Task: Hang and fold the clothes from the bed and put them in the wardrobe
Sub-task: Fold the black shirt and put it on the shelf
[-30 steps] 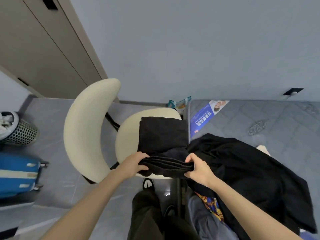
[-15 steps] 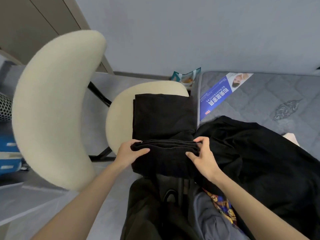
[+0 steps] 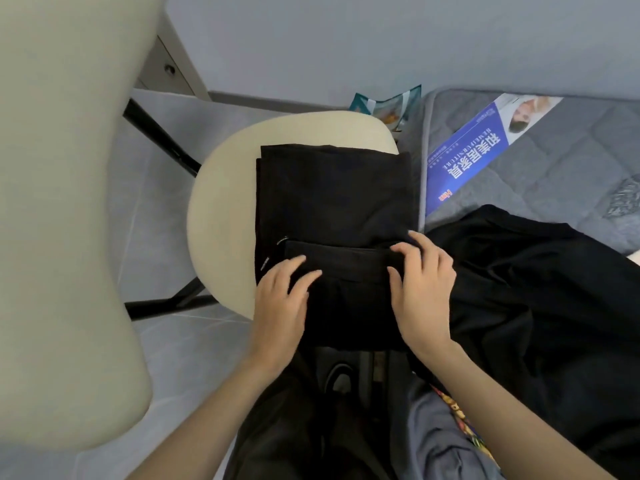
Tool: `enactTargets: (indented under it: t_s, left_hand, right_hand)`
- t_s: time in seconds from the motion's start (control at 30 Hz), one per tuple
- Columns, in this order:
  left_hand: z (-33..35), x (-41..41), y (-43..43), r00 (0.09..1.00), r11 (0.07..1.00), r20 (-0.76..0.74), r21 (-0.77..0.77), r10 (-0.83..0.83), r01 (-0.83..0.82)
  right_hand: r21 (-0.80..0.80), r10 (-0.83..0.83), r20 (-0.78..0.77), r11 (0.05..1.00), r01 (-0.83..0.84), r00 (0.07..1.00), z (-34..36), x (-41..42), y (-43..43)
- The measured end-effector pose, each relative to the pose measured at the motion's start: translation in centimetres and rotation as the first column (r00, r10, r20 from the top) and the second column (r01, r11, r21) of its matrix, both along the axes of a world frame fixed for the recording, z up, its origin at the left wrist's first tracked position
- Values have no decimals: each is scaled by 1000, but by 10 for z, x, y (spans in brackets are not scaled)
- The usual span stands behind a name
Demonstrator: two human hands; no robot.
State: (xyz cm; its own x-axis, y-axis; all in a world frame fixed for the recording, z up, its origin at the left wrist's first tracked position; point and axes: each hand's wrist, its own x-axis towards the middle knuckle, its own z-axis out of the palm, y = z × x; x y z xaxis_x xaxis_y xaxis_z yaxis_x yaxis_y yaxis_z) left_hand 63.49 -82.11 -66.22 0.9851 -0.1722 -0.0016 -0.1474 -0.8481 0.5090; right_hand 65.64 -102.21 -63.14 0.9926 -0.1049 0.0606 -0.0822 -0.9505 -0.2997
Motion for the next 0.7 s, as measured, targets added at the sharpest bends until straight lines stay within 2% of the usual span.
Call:
enactTargets:
  t_s: [0.07,0.1,0.17,0.23,0.33,0.47,0.57,0.63,0.7]
  left_hand:
    - [-7,-22,2,974,971,-75,93,-215,221]
    - [-10,-31,3,947,937,-149,165,-284,307]
    - [-17,-41,8,902,860,-287,308,-323,407]
    - [-22,-44,8,902,812,-315,415,-295,410]
    - [-31,-34,8,933,794,-157,491,-325,359]
    - [-38,-26,20,910,807,-83,434,-405,399]
    - [-33,-24,18,934,847,-69,403,-350,348]
    - [-21,-17,13,946,867,-130,380,-296,324]
    - [-7,-8,11,968,908,-192,354,-164,225]
  right_hand:
    - [-72,283,13,957,-282,959,1,-16,2]
    - [-84,390,-49,916,-393,920,0,-26,2]
    - [-120,476,-239,850,-513,846,-4,-47,2]
    - [-170,458,-403,813,-557,792,-10,-61,1]
    - [-258,435,-503,749,-610,747,-16,-64,-4]
    - [-333,430,-470,722,-606,771,-25,-55,-9]
    - [-291,443,-451,748,-597,775,-26,-52,-7]
    - [-259,438,-446,772,-581,781,-22,-50,-6]
    - [-214,443,-409,803,-556,798,-13,-46,-7]
